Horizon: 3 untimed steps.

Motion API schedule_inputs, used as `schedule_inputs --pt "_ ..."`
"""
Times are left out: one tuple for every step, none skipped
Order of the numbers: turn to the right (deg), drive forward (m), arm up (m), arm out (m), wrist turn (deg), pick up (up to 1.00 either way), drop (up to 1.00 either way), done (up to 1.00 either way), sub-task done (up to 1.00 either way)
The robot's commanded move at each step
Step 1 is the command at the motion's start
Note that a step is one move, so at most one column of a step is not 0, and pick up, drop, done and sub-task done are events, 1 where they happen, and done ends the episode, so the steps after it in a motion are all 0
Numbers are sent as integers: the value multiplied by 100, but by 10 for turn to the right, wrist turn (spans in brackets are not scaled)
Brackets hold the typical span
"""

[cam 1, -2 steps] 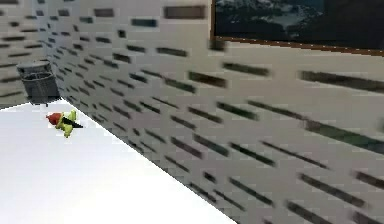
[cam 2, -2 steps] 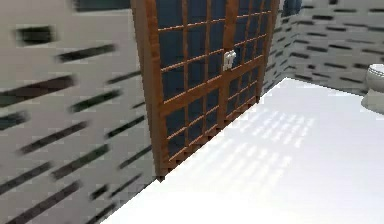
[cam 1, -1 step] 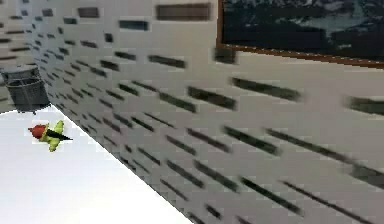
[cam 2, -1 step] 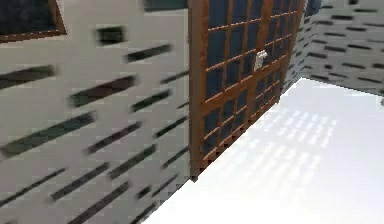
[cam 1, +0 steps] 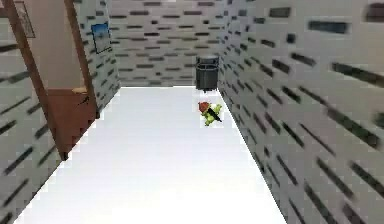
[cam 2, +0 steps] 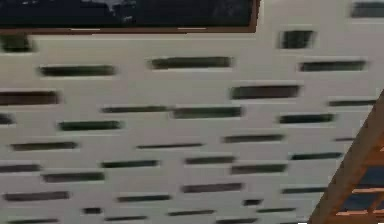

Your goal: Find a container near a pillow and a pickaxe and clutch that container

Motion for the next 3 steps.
schedule_inputs --pt "0 75 0 0 0 0 0 0 0" --pt "-360 0 0 0 0 0 0 0 0" --pt "0 100 0 0 0 0 0 0 0"
